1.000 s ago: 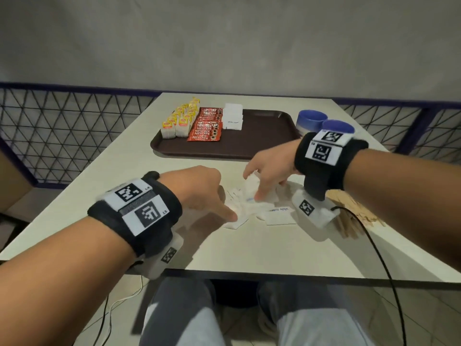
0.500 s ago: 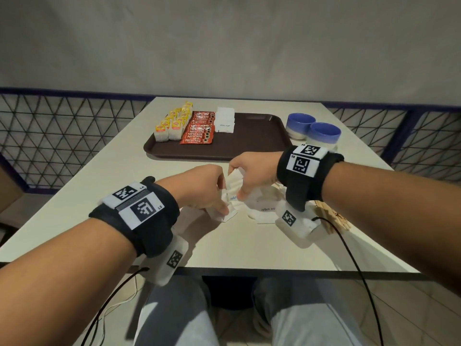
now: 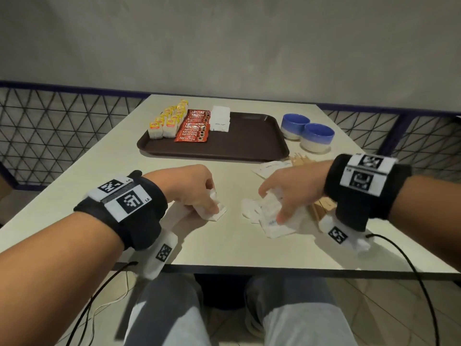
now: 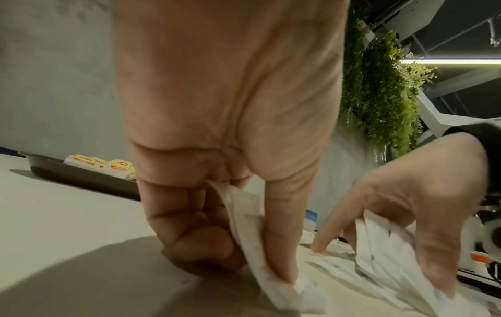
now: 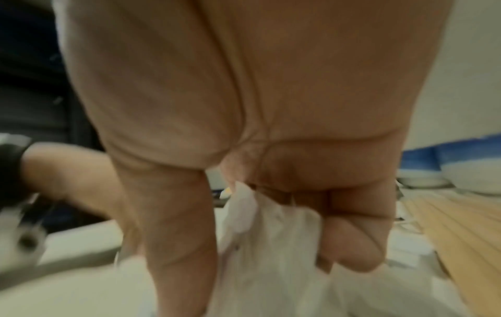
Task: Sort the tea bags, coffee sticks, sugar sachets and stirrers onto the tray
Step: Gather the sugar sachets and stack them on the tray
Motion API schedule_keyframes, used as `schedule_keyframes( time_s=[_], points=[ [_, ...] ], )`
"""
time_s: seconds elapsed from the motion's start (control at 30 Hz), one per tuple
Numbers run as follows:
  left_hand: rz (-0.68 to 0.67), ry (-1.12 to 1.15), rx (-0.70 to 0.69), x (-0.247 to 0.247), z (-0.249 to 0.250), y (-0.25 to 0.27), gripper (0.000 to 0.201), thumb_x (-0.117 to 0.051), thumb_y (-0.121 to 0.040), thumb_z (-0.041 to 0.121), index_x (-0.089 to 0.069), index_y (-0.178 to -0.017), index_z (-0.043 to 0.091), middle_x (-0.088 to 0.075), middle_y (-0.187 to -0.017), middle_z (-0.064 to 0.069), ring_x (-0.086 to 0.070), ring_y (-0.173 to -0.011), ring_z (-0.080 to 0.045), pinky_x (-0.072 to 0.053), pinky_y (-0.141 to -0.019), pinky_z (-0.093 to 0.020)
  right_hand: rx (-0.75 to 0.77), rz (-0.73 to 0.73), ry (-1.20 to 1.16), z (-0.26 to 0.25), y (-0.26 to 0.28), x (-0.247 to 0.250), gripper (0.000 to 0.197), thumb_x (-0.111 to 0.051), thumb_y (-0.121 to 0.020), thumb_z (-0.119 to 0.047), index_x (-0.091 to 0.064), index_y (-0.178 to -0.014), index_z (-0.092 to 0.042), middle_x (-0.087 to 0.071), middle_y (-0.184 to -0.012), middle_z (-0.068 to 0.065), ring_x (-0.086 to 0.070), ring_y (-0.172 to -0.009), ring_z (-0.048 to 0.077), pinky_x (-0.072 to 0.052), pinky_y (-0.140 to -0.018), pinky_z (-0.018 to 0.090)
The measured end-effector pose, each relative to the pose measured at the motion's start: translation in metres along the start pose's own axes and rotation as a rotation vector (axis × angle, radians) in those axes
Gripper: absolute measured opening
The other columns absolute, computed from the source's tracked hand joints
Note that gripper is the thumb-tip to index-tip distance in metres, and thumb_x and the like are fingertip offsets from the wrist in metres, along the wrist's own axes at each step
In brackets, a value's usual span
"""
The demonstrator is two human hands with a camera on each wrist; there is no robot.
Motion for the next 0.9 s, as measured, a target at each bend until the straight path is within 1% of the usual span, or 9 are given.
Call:
schedule_keyframes(
  time_s=[0.1, 0.2, 0.37, 0.43, 0.5, 0.6, 0.7, 0.8, 0.9],
  points=[
    [-0.011, -0.051, 0.014, -0.003, 0.004, 0.001, 0.029, -0.082, -0.08, 0.036, -0.057, -0.094, 0.029, -0.069, -0.1, 0.001, -0.069, -0.091, -0.022, -0.052, -0.07, -0.031, 0.006, 0.064, 0.041, -0.009, -0.003, -0.005, 0.059, -0.083, -0.08, -0.04, -0.058, -0.132, -0.025, -0.065, -0.12, -0.004, -0.061, -0.1, 0.016, -0.056, -0.087, 0.032],
    [-0.015, -0.021, 0.004, -0.004, 0.006, 0.002, 0.025, -0.077, -0.084, 0.027, -0.053, -0.09, 0.026, -0.068, -0.101, -0.004, -0.071, -0.088, -0.025, -0.058, -0.074, -0.036, -0.002, 0.075, 0.044, -0.014, -0.004, -0.005, 0.059, -0.082, -0.081, -0.039, -0.056, -0.131, -0.021, -0.063, -0.115, -0.003, -0.059, -0.098, 0.017, -0.055, -0.085, 0.032],
    [-0.024, 0.557, 0.0, -0.002, 0.0, 0.004, 0.02, -0.053, -0.097, -0.006, -0.05, -0.107, 0.011, -0.068, -0.111, -0.023, -0.072, -0.085, -0.034, -0.064, -0.081, -0.049, 0.033, 0.104, -0.023, -0.02, -0.007, -0.004, 0.056, -0.081, -0.083, -0.033, -0.049, -0.128, -0.024, -0.055, -0.104, -0.008, -0.051, -0.083, 0.009, -0.048, -0.073, 0.026],
    [-0.061, 0.732, 0.005, -0.004, -0.003, 0.004, 0.031, -0.047, -0.097, -0.011, -0.049, -0.118, 0.012, -0.069, -0.108, -0.026, -0.071, -0.086, -0.038, -0.063, -0.083, -0.052, 0.071, 0.115, -0.044, -0.024, -0.005, 0.0, 0.05, -0.081, -0.084, -0.032, -0.049, -0.121, -0.025, -0.054, -0.099, -0.01, -0.05, -0.079, 0.007, -0.044, -0.067, 0.021],
    [-0.09, 0.845, 0.023, -0.006, -0.007, 0.005, 0.033, -0.045, -0.099, -0.011, -0.05, -0.124, 0.01, -0.068, -0.103, -0.028, -0.07, -0.083, -0.041, -0.063, -0.079, -0.05, 0.093, 0.12, -0.112, -0.024, -0.003, 0.006, 0.044, -0.082, -0.083, -0.03, -0.054, -0.116, -0.023, -0.058, -0.097, -0.01, -0.055, -0.08, 0.009, -0.047, -0.064, 0.021],
    [-0.097, 0.972, 0.031, -0.008, -0.006, 0.005, 0.021, -0.045, -0.106, 0.003, -0.058, -0.122, 0.004, -0.067, -0.102, -0.029, -0.067, -0.084, -0.041, -0.064, -0.078, -0.049, 0.147, 0.132, -0.49, -0.02, -0.007, 0.018, 0.036, -0.085, -0.08, -0.021, -0.063, -0.108, -0.016, -0.072, -0.103, 0.004, -0.069, -0.087, 0.02, -0.062, -0.079, 0.041],
    [-0.072, 1.149, -0.019, -0.004, -0.001, -0.003, 0.028, -0.054, -0.106, 0.021, -0.071, -0.121, 0.005, -0.072, -0.115, -0.024, -0.07, -0.089, -0.032, -0.064, -0.08, -0.041, 0.229, 0.138, -1.041, -0.03, -0.015, 0.035, 0.035, -0.077, -0.086, -0.004, -0.059, -0.116, -0.002, -0.07, -0.106, 0.011, -0.069, -0.085, 0.018, -0.059, -0.078, 0.033],
    [-0.168, 1.361, -0.122, 0.001, 0.013, -0.012, 0.048, -0.052, -0.103, 0.054, -0.07, -0.13, 0.019, -0.073, -0.127, -0.015, -0.073, -0.102, -0.029, -0.063, -0.088, -0.047, 0.324, 0.162, -1.323, -0.051, -0.028, 0.051, 0.018, -0.066, -0.093, 0.001, -0.063, -0.109, -0.006, -0.073, -0.104, 0.01, -0.07, -0.09, 0.02, -0.057, -0.085, 0.036],
    [-0.299, 1.597, -0.19, 0.008, 0.02, -0.026, 0.082, -0.044, -0.088, 0.084, -0.066, -0.137, 0.023, -0.07, -0.132, -0.016, -0.07, -0.116, -0.035, -0.053, -0.103, -0.058, 0.291, 0.277, -1.344, -0.057, -0.048, 0.065, 0.019, -0.068, -0.092, 0.0, -0.066, -0.108, -0.01, -0.077, -0.103, 0.01, -0.074, -0.086, 0.02, -0.06, -0.085, 0.039]
  ],
)
Point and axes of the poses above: each hand's wrist, its own y-axis away from the middle knuckle, its own x-axis out of the back of the hand, z = x × y, the point moved 9 cm from there along -y, towards the middle knuckle
